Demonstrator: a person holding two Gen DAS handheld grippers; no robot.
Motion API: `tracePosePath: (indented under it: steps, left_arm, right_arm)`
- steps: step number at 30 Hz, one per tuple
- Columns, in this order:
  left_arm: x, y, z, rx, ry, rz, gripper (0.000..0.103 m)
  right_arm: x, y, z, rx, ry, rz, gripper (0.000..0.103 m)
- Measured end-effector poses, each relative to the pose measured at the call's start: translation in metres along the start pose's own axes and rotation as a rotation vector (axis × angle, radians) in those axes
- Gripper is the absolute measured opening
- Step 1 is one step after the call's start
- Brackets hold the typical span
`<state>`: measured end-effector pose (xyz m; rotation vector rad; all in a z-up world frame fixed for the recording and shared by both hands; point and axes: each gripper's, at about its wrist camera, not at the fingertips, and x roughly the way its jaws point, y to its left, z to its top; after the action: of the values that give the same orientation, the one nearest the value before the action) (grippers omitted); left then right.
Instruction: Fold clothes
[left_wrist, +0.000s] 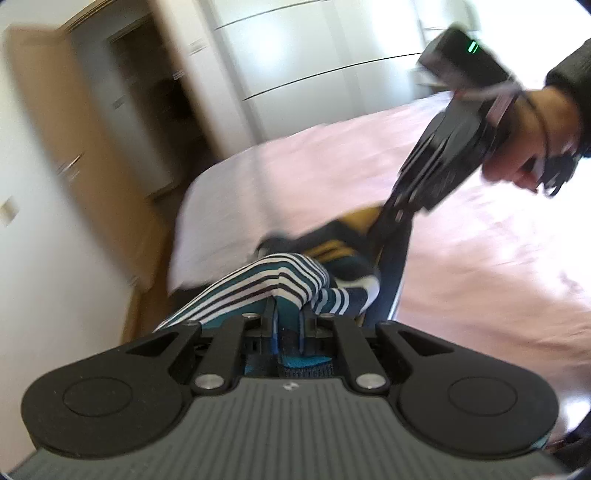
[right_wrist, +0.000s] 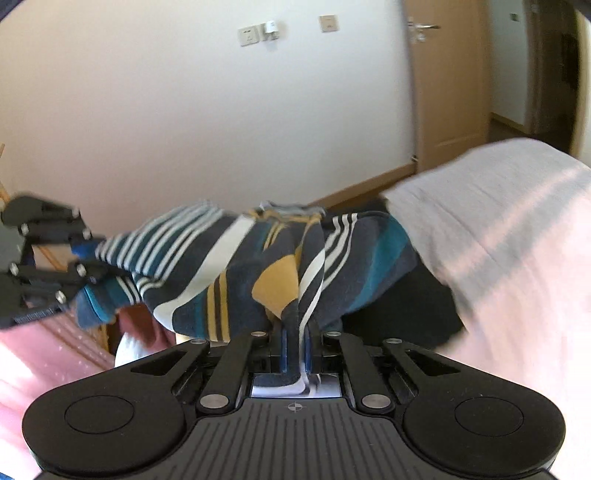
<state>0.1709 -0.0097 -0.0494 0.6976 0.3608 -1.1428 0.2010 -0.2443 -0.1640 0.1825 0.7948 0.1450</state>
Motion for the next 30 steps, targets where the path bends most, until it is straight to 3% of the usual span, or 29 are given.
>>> tracePosePath:
  steps: [7, 12, 16, 17, 18, 19, 20, 22, 23, 27, 30]
  left_arm:
    - [-0.018, -0.215, 0.084, 0.089, -0.056, -0.290, 0.006]
    - [0.018, -0.343, 0.133, 0.098, -0.047, -0.531, 0.005]
    - [0.039, -0.414, 0.154, 0.182, -0.027, -0.645, 0.021]
    - [0.044, -0.429, 0.158, 0.209, -0.021, -0.666, 0.034]
    - [0.040, -0.429, 0.144, 0.225, -0.012, -0.676, 0.041]
    - [0.036, -0.429, 0.130, 0.241, -0.004, -0.685, 0.042]
    - [0.040, -0.424, 0.118, 0.254, 0.019, -0.682, 0.044]
    - [0.048, -0.402, 0.088, 0.289, 0.076, -0.647, 0.055]
    - [0.068, -0.404, 0.084, 0.312, 0.106, -0.619, 0.062]
    - [0.109, -0.376, 0.038, 0.453, 0.210, -0.553, 0.063]
    - [0.134, -0.378, 0.016, 0.591, 0.192, -0.567, 0.063]
  right_arm:
    - [-0.167, -0.044, -0.163, 0.181, -0.011, -0.111, 0.007]
    - [-0.291, -0.082, -0.300, 0.390, 0.055, -0.283, 0.007]
    - [-0.346, -0.097, -0.377, 0.532, 0.103, -0.436, 0.009]
    - [-0.357, -0.098, -0.393, 0.560, 0.112, -0.476, 0.013]
    - [-0.367, -0.097, -0.406, 0.580, 0.114, -0.511, 0.016]
    - [-0.375, -0.093, -0.413, 0.589, 0.103, -0.536, 0.029]
    - [-0.381, -0.087, -0.419, 0.597, 0.090, -0.558, 0.057]
    - [-0.377, -0.074, -0.415, 0.596, 0.070, -0.566, 0.086]
    - [-0.371, -0.066, -0.413, 0.590, 0.068, -0.560, 0.087]
    - [-0.330, -0.034, -0.416, 0.529, 0.142, -0.491, 0.087]
    - [-0.278, -0.027, -0.423, 0.461, 0.229, -0.502, 0.087]
